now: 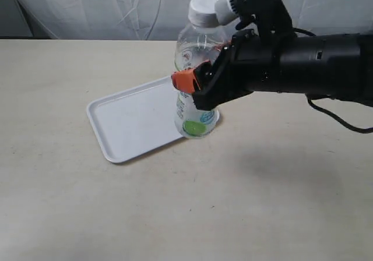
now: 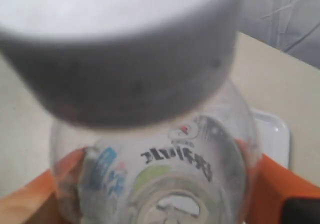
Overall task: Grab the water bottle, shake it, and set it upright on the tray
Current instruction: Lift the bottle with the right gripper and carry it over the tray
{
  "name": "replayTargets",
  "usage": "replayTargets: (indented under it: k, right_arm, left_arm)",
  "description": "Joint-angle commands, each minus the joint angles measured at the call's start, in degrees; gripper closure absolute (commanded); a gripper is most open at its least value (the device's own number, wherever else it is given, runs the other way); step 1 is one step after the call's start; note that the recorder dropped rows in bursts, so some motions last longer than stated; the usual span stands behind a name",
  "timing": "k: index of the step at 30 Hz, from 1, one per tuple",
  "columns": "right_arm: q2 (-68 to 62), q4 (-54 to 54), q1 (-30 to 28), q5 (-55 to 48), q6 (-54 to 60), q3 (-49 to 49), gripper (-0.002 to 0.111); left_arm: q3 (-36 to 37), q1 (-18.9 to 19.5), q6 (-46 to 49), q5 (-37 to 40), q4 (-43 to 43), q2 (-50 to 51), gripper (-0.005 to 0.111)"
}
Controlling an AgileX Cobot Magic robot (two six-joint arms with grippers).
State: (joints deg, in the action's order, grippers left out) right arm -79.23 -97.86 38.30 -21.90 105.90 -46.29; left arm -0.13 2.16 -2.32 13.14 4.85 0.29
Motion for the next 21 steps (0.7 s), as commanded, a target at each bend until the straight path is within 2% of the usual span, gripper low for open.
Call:
replayTargets:
  k: [1,6,11,17,21]
  right_arm:
    - [6.54,-2.08,2.83,-0.36,-0.07,-8.72,0.109]
    - [7.83,-2.08,5.06,0.02,-0.19,-10.36,0.109]
    - [-2.87,-2.08,6.45,0.08,-1.41,-4.30,0.109]
    - [7.79,-2.08,6.45,-1.85,-1.36,-12.55,0.109]
    - [3.43,-2.08,6.45,0.00,-1.36,-7.31,0.109]
  left_arm:
    - [0.13,0.01,-0.22,-0.26,0.19,-0.29,0.107]
    - [0.13,0.01,-0.22,-0.26,0.19,-0.29,0.107]
    - [0.13,0.01,-0.22,-0.26,0.19,-0.29,0.107]
    - [0.13,0.01,-0.22,-0.26,0.19,-0.29,0.107]
    - [0.13,0.01,-0.22,-0.26,0.19,-0.29,0.107]
